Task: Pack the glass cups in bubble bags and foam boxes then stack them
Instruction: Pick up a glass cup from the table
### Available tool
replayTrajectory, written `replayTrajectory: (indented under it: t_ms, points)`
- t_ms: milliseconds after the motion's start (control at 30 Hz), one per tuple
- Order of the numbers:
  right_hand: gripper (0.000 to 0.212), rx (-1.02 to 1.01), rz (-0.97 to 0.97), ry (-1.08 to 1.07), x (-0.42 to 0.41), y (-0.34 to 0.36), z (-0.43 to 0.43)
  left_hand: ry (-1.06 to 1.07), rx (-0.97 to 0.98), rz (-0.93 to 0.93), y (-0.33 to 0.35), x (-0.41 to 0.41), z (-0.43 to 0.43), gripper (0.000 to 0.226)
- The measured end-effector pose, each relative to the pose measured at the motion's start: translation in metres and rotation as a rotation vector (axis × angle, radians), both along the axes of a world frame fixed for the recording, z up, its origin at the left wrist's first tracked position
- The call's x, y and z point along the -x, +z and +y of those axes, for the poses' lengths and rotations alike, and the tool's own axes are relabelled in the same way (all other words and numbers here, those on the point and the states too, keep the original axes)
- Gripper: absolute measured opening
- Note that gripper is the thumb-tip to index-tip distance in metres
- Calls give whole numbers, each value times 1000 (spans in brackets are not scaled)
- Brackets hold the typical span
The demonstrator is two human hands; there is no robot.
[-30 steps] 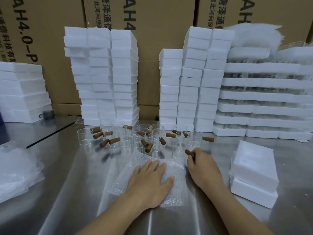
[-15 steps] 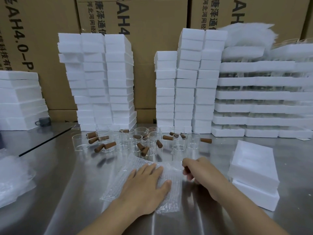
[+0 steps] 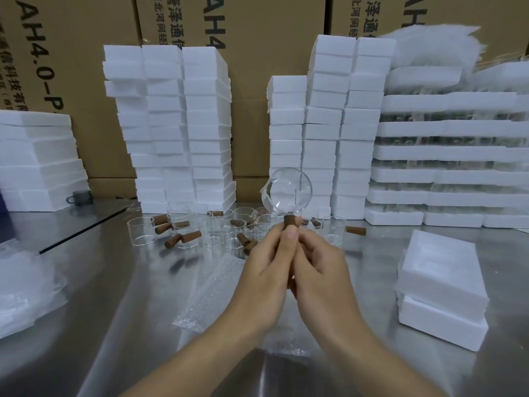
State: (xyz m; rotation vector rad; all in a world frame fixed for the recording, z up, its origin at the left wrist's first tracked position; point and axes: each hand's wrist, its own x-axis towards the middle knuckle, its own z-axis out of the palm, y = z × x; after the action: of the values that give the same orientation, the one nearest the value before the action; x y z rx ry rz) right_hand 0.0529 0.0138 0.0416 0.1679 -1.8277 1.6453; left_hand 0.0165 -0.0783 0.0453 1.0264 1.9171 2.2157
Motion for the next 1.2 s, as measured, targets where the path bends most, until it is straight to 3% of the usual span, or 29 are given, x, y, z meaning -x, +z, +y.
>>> replayTrajectory:
  t_ms: [233, 833, 1200]
  points:
    - [20, -26, 44, -1, -4, -1, -4, 36, -39, 26, 3, -3, -2, 40]
    - [13, 15, 25, 6, -3, -3, -7, 29, -136, -153, 13, -6, -4, 26]
    - [13, 109, -26, 3, -10, 6, -9, 70, -213, -70, 13, -4, -8, 14]
